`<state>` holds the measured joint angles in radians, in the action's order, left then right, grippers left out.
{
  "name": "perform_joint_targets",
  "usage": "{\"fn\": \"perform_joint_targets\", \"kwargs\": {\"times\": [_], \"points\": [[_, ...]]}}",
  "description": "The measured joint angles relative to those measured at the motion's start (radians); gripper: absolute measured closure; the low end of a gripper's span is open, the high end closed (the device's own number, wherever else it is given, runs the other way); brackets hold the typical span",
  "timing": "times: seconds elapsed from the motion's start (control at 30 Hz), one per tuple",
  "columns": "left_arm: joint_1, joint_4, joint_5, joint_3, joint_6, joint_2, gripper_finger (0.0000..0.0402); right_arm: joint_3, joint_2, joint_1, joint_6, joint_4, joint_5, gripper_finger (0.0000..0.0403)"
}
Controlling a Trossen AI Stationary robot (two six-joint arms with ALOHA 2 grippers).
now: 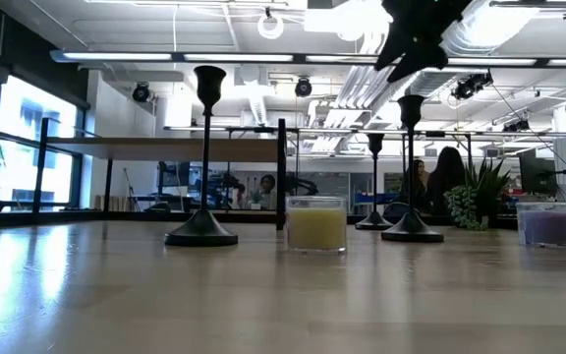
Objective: Pick & Place candle stick holders
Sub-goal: Put the top black candle holder on the shelf
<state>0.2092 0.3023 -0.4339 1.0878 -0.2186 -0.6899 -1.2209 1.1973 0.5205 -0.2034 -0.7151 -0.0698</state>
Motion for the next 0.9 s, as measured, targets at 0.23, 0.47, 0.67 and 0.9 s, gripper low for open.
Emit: {"fn": "perform_joint_targets", "kwargs": {"times": [0.23, 0.47, 0.67, 0.9], "points": [[0.0, 0.0, 0.0, 0.0, 0.0, 0.0, 0.0169, -0.01, 0.102, 0.051, -0.07, 0.002, 0.01, 0.0157], [0.0, 0.0, -0.001, 0.0, 0.0, 0.0, 0.0169, -0.01, 0.158, 0.063, -0.132, -0.005, -0.075, 0.0157], [0.0, 0.0, -0.007, 0.0, 0.0, 0.0, 0.0169, -0.01, 0.194, 0.051, -0.162, -0.007, -0.066, 0.0157], [0.0, 0.003, -0.006, -0.001, 0.0, -0.002, 0.0169, -0.01, 0.221, 0.031, -0.159, -0.013, -0.079, 0.0157]]}}
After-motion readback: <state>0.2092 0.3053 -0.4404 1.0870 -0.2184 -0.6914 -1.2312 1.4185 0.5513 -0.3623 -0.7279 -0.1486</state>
